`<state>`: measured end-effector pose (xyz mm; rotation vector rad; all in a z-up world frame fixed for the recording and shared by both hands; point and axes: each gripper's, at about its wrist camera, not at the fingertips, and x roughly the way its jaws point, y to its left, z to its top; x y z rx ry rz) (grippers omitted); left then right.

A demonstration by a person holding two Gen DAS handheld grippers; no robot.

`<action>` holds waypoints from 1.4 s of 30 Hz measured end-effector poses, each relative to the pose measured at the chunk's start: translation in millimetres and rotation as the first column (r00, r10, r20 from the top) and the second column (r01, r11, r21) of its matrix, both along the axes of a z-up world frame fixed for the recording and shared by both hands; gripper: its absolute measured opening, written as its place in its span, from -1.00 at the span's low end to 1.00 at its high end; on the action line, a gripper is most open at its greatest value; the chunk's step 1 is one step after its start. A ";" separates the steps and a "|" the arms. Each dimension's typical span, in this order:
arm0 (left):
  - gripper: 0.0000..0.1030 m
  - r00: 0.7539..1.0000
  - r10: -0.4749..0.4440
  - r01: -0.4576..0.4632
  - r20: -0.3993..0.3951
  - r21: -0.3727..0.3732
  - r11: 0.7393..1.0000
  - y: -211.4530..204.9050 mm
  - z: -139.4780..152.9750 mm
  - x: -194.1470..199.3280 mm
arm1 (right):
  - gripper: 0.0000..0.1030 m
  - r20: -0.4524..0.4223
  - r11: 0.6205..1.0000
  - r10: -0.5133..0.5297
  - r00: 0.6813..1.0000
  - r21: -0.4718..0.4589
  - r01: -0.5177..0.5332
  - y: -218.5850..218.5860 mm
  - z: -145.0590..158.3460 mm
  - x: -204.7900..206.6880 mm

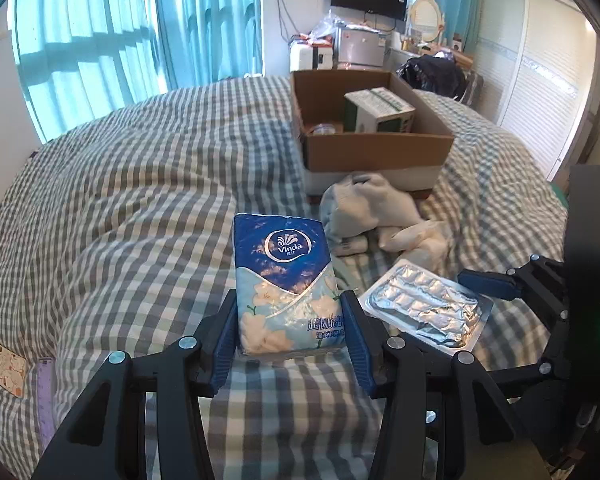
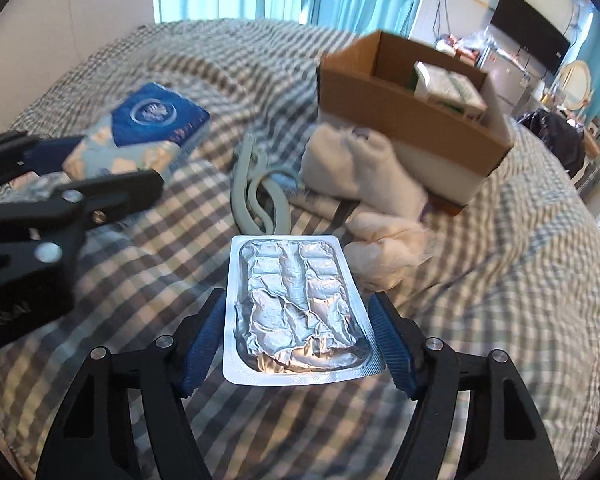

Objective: Organize objects
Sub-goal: 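Grasp the foil blister pack with the right gripper while the left gripper holds the tissues, then drop the tissue pack and blister pack into the cardboard box, withdraw both grippers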

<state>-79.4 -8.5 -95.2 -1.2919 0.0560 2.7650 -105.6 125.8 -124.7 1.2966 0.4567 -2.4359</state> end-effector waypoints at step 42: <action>-0.03 0.992 -0.114 0.116 -0.050 0.046 0.992 45.8 55.1 -247.2 | 0.38 -0.197 0.985 -0.141 0.970 -0.129 0.117 59.4 152.7 -256.1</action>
